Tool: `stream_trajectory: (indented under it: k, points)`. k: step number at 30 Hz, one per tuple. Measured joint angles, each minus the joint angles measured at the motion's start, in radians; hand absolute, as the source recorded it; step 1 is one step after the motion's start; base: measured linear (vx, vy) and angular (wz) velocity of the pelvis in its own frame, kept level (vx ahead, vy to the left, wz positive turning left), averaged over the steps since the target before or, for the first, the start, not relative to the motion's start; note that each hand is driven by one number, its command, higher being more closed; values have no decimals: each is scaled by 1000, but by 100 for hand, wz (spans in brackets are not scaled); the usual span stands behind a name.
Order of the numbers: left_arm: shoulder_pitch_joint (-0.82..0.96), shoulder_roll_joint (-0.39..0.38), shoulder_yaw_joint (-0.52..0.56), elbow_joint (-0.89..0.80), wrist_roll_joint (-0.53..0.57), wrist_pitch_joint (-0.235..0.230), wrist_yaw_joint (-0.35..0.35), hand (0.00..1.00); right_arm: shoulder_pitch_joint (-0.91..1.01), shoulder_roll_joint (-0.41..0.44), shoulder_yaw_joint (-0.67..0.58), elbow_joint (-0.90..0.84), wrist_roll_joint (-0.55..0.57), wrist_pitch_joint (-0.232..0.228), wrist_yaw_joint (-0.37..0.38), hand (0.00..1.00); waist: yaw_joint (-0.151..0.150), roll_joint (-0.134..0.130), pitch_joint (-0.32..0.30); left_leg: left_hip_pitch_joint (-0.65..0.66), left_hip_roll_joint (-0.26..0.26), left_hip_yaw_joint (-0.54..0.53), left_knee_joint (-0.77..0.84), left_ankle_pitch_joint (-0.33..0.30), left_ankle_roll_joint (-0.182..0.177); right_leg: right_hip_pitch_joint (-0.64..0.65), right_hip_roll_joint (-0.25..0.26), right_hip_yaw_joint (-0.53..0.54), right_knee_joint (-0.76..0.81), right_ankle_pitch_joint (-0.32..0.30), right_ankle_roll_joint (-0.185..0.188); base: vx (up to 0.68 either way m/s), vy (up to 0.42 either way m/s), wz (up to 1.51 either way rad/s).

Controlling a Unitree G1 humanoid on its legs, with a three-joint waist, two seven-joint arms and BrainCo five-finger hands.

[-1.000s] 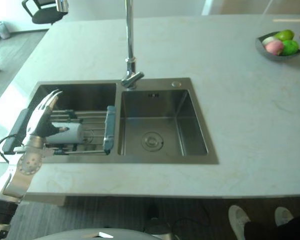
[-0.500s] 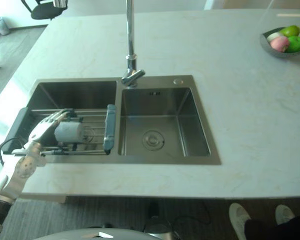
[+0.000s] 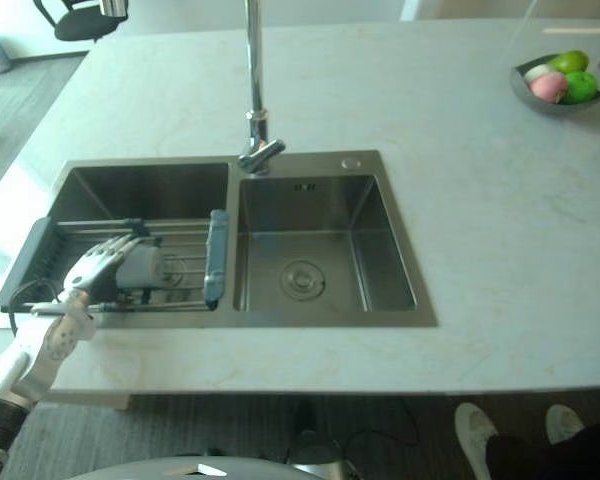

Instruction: Walk over to the sink, pick up the cup, carry it to the dishwasher, place the cup inside the dishwasher, then close the dishwasher door

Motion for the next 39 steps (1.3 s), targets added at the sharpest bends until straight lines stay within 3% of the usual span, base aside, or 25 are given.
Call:
stream_trajectory:
  k: [10, 15, 16, 21, 28, 31, 34, 39]
  points:
    - [-46, -30, -4, 76, 44, 122, 36, 0, -1, -6, 21, 1, 10, -11, -22, 0, -10, 7, 4, -2, -6, 8, 5, 0, -1, -5, -3, 18, 0, 1, 1, -1, 1, -1]
    - [-78, -62, -6, 156, 83, 217, -14, 0, -1, -8, 39, 1, 28, -9, -39, 0, -20, 8, 3, 7, -6, 33, 4, -2, -2, -10, -1, 40, 0, 4, 4, -40, 11, -14]
    - [-86, -63, -5, 175, 97, 221, -33, 100, -1, -9, 39, 0, 28, -9, -41, 0, -26, 9, 3, 8, -3, 34, 3, -8, -8, -9, 1, 43, 0, 5, 3, -66, -1, -10]
    - [-98, -66, 2, 205, 139, 195, -81, 100, -1, -9, 42, 1, 28, -7, -42, 0, -31, 9, 3, 12, 2, 49, 3, -20, -4, -11, 9, 61, 0, 9, 0, -23, 5, -11]
    - [-107, -51, 2, 205, 186, 52, -81, 100, 0, -29, 79, 2, 27, -11, -41, 0, -30, 10, 3, 15, 4, 53, 4, -24, -12, -10, 14, 72, 0, 12, -4, 25, 26, -1]
    - [-105, -39, -2, 206, 182, 16, -79, 100, 0, -29, 79, 3, 27, -12, -40, 0, -30, 9, 3, 16, 0, 53, 5, -24, -12, -10, 14, 73, 0, 13, -3, 21, 41, 0]
    - [-100, -20, -29, 212, 166, 6, -11, 100, 0, -29, 80, 3, 27, -18, -40, 0, -33, 10, 3, 16, -3, 57, 10, -25, -12, -10, 12, 79, 0, 15, -1, 11, 38, -4]
    - [-75, 7, -66, 182, -9, -19, 211, 100, 1, -29, 100, 3, 27, -34, -35, 0, -55, 9, 3, 16, -2, 61, 17, -30, -12, -11, 7, 83, 0, 17, -1, 17, 36, -5]
